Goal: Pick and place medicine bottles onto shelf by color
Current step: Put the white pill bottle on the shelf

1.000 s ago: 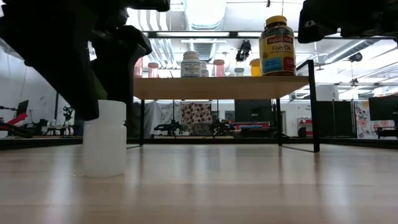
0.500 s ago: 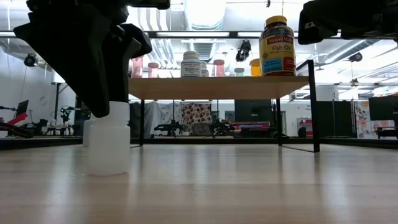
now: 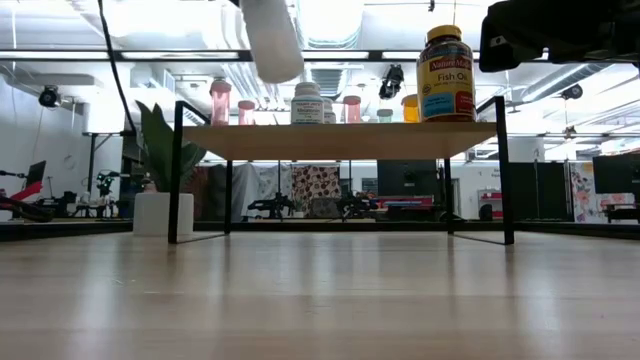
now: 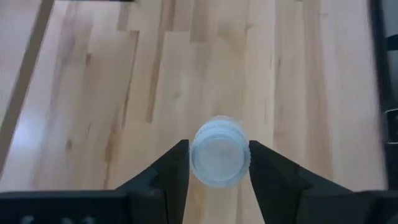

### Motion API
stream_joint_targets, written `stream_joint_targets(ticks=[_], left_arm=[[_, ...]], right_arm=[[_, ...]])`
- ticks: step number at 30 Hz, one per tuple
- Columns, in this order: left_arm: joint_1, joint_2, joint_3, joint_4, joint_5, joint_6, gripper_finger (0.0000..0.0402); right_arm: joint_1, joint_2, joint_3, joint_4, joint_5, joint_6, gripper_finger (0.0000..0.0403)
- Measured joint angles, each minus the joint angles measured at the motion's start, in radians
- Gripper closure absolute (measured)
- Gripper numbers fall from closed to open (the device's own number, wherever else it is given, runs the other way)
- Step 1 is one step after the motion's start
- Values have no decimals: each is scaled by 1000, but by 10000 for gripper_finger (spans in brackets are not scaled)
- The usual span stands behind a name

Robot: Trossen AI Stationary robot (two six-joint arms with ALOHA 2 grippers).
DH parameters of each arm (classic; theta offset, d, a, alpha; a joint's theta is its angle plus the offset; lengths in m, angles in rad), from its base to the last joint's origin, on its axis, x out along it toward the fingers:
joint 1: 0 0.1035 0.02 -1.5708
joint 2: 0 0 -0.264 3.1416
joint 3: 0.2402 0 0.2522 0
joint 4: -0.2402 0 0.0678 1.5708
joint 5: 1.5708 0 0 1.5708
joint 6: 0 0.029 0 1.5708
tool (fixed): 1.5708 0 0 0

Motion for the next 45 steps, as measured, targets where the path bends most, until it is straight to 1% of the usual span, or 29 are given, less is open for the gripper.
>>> stream_joint_targets(ticks=[2,3,4,5,6,7,8,10,12,14,17,18,24,32,38,45], left_arm=[[27,-15,8,-24,36,-1,267],[42,-25,19,-68,30,-13,266],[57,-38,34,-124,1,-40,266],[74,-57,44,-162,-52,-75,266],[92,-81,47,-170,-103,-114,268],[114,-96,47,-159,-115,-130,271],[137,-106,41,-125,-79,-123,275],[176,-102,37,-86,28,-81,284],[209,-90,32,-110,75,-71,289],[245,-91,34,-139,73,-46,289],[303,-117,39,-162,13,13,286],[322,-118,39,-163,11,32,285],[425,-113,39,-163,40,129,284],[540,-113,33,-184,113,190,284],[570,-113,33,-188,193,209,283],[573,-113,7,-198,196,208,283]], right_arm=[[0,0,0,0,0,0,394],[0,0,0,0,0,0,394],[0,0,0,0,0,0,394],[0,0,0,0,0,0,394],[0,0,0,-1,0,3,394],[0,0,0,-2,0,5,394],[0,0,0,-2,0,7,394],[0,0,0,-2,0,8,394],[0,0,0,-2,0,8,394],[0,0,0,-3,0,8,394],[0,0,0,-7,0,9,394],[0,0,0,-7,0,10,394],[0,0,0,-15,6,10,394],[0,0,0,-22,7,10,394],[0,0,0,-26,7,10,394],[0,0,0,-27,7,11,394]])
